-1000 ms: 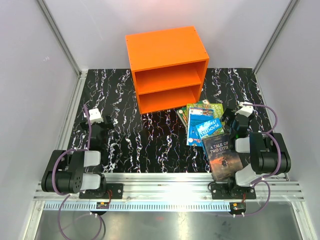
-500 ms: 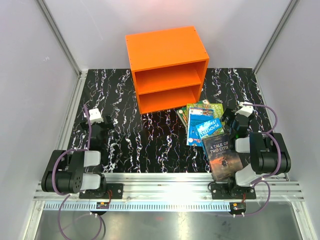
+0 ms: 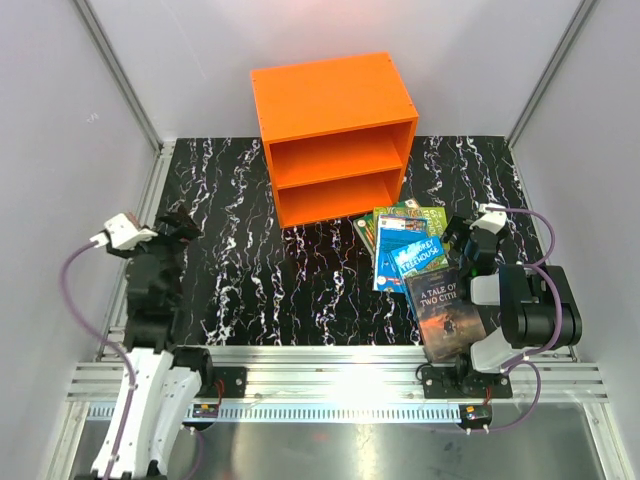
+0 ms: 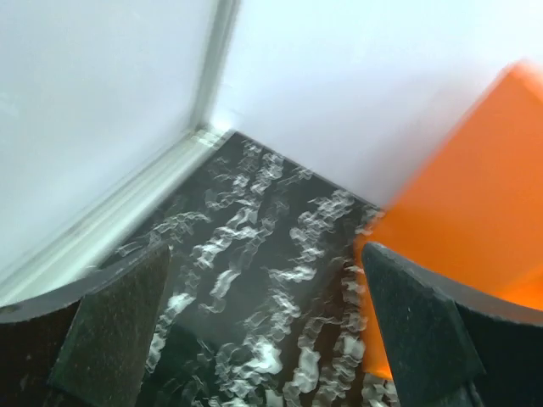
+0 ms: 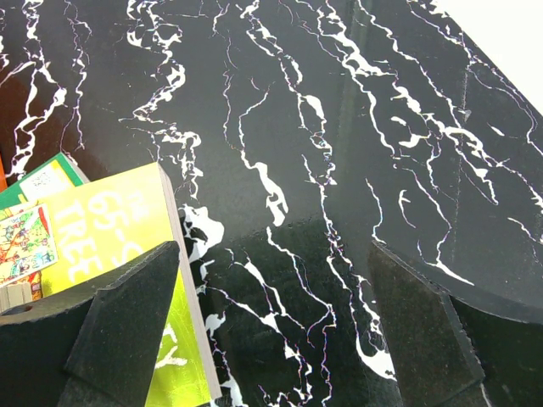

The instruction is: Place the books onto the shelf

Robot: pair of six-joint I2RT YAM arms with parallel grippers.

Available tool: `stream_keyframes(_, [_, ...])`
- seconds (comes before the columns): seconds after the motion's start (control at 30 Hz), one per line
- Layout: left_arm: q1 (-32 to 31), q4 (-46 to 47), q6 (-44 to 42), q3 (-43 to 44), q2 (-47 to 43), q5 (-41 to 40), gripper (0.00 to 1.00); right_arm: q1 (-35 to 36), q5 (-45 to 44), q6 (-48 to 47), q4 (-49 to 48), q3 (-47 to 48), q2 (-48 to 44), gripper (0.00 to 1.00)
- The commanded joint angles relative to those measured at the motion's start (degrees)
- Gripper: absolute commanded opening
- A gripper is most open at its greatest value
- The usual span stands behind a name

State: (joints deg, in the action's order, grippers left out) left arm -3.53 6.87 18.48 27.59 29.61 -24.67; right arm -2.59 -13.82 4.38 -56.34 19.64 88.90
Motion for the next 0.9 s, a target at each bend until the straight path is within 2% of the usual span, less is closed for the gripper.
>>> stream_keyframes(0.0, [-0.1,-33.9,13.4,8.0,-1.3,9.2,0.99,0.5,0.5,0.1,-3.6,1.5,-0.4,1.0])
stream_keyframes(0.07, [-0.2,-44.0,14.5,12.9,-0.6,13.4,0.99,0.5,0.4,0.1,-3.7,1.5,-0.3,1.0])
stream_keyframes(0.17, [-0.1,-51.3,15.7,16.1,-0.8,21.3,0.99,0.5,0.5,0.0,-3.7,1.5,-0.2,1.0])
stream_keyframes(0.27, [-0.1,-57.9,16.8,20.0,-0.3,24.0,0.99,0.5,0.5,0.1,-3.5,1.5,-0.3,1.0])
stream_keyframes(0.43, [-0.1,-66.1,15.1,26.7,5.8,24.4,0.99,0.5,0.5,0.1,-3.6,1.6,-0.2,1.0])
stream_keyframes(0.53, [-0.1,-72.5,26.3,28.9,7.1,17.2,0.99,0.1,1.3,0.4,-2.7,1.7,-0.5,1.0])
stream_keyframes(0.57, [0.0,-72.9,26.9,28.6,7.0,17.3,0.99,0.3,0.0,0.1,-3.6,1.5,-2.1,1.0])
stream_keyframes(0.63, [0.0,-70.2,25.2,27.0,6.2,22.5,0.99,2.0,-2.4,-0.6,7.5,4.8,-7.8,1.0])
stream_keyframes(0.67, [-0.1,-69.0,25.1,26.8,6.1,23.6,0.99,2.2,-3.5,-0.1,13.1,6.9,-13.6,1.0])
stream_keyframes(0.7, [0.0,-69.2,25.7,27.0,6.3,24.3,0.99,2.2,-6.2,2.1,24.3,9.3,-16.1,1.0])
stream_keyframes(0.73, [-0.1,-69.7,26.5,26.9,6.4,24.4,0.99,2.2,-8.1,4.8,30.5,15.3,-18.4,1.0])
stream_keyframes(0.77, [-0.1,-69.6,26.5,26.8,6.7,24.4,0.99,2.2,-10.1,13.1,36.9,18.6,-22.1,1.0])
stream_keyframes(0.8, [0.0,-69.4,26.3,26.8,7.0,25.4,0.99,2.2,-14.2,17.6,43.4,22.3,-23.4,1.0])
stream_keyframes(0.83, [0.0,-69.0,26.3,26.3,7.4,27.0,0.99,2.2,-15.0,21.0,58.9,29.9,-24.5,1.0])
stream_keyframes(0.87, [0.0,-68.8,26.6,25.9,7.4,27.8,0.99,2.2,-13.9,21.9,65.2,33.3,-25.7,1.0])
